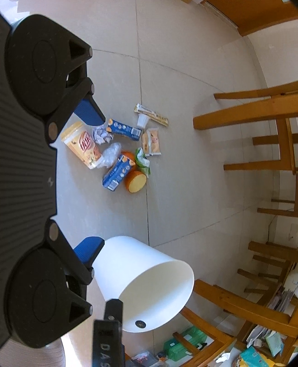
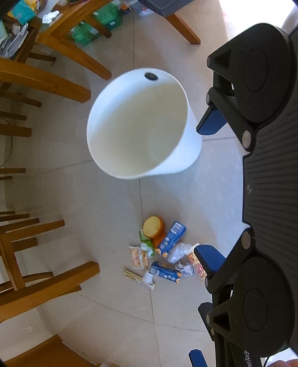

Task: Collect trash
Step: 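Approach the trash pile and white bin with both tools, then grasp the white bin rim with the right gripper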

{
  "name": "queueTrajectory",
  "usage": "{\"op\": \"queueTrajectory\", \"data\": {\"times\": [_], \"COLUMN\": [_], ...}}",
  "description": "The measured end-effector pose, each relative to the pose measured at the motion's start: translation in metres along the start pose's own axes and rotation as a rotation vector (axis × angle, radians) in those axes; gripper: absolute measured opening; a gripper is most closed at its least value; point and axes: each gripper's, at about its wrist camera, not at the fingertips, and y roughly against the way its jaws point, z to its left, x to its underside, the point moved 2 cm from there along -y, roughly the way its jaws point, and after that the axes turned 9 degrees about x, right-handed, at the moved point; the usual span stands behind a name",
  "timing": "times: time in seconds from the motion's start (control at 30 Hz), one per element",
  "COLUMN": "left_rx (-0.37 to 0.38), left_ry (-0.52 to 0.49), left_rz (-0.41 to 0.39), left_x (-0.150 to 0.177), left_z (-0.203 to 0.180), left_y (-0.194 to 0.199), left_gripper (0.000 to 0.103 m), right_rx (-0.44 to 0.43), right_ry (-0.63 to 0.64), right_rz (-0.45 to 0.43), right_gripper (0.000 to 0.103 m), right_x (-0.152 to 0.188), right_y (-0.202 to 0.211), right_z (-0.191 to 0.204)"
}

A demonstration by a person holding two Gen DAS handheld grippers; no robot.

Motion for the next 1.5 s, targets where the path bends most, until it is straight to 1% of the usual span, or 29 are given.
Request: {"op": "queueTrajectory", "data": {"times": [0.1, 0.17, 0.27, 0.33, 0.43, 0.53, 0.67, 0.8, 0.9, 1.03, 1.13, 1.27, 1.33, 1.5], "left_rx": [0.005, -0.002, -0.014, -0.021, -0.038, -0.051, -0.077, -0.084, -0.09, -0.086, -0.08, -0.083, -0.086, -0.074], "left_ry": [-0.009, -0.015, -0.02, -0.022, -0.021, -0.022, -0.021, -0.03, -0.04, -0.049, -0.055, -0.082, -0.099, -0.175], "left_rz": [-0.012, -0.016, -0.02, -0.023, -0.024, -0.022, -0.026, -0.041, -0.046, -0.042, -0.055, -0.068, -0.078, -0.094], "left_x": [-0.004, -0.006, -0.01, -0.01, -0.01, -0.01, -0.012, -0.015, -0.018, -0.021, -0.021, -0.023, -0.022, -0.013], "left_z": [-0.006, -0.011, -0.016, -0.02, -0.026, -0.031, -0.035, -0.037, -0.036, -0.032, -0.028, -0.022, -0.02, -0.021], "left_y": [-0.003, -0.007, -0.008, -0.008, -0.008, -0.008, -0.009, -0.01, -0.013, -0.022, -0.028, -0.04, -0.047, -0.067], "left_gripper": [0.102, 0.102, 0.102, 0.102, 0.102, 0.102, 0.102, 0.102, 0.102, 0.102, 0.102, 0.102, 0.102, 0.102], "right_rx": [0.012, 0.029, 0.051, 0.088, 0.103, 0.125, 0.154, 0.123, 0.135, 0.127, 0.143, 0.165, 0.162, 0.2], "right_ry": [-0.012, -0.02, -0.022, -0.015, -0.016, -0.018, -0.057, -0.125, -0.172, -0.181, -0.163, -0.158, -0.17, -0.215], "right_rz": [-0.021, -0.054, -0.155, -0.222, -0.264, -0.277, -0.321, -0.323, -0.335, -0.378, -0.359, -0.309, -0.255, -0.122], "right_gripper": [0.103, 0.103, 0.103, 0.103, 0.103, 0.103, 0.103, 0.103, 0.103, 0.103, 0.103, 0.103, 0.103, 0.103], "right_x": [-0.006, -0.011, -0.021, -0.027, -0.033, -0.035, -0.036, -0.037, -0.037, -0.042, -0.052, -0.067, -0.072, -0.074], "right_y": [0.001, 0.005, 0.019, 0.029, 0.036, 0.036, 0.04, 0.035, 0.025, 0.014, 0.005, -0.014, -0.033, -0.086], "right_z": [-0.013, -0.023, -0.041, -0.052, -0.068, -0.085, -0.107, -0.136, -0.154, -0.168, -0.172, -0.175, -0.176, -0.184]}}
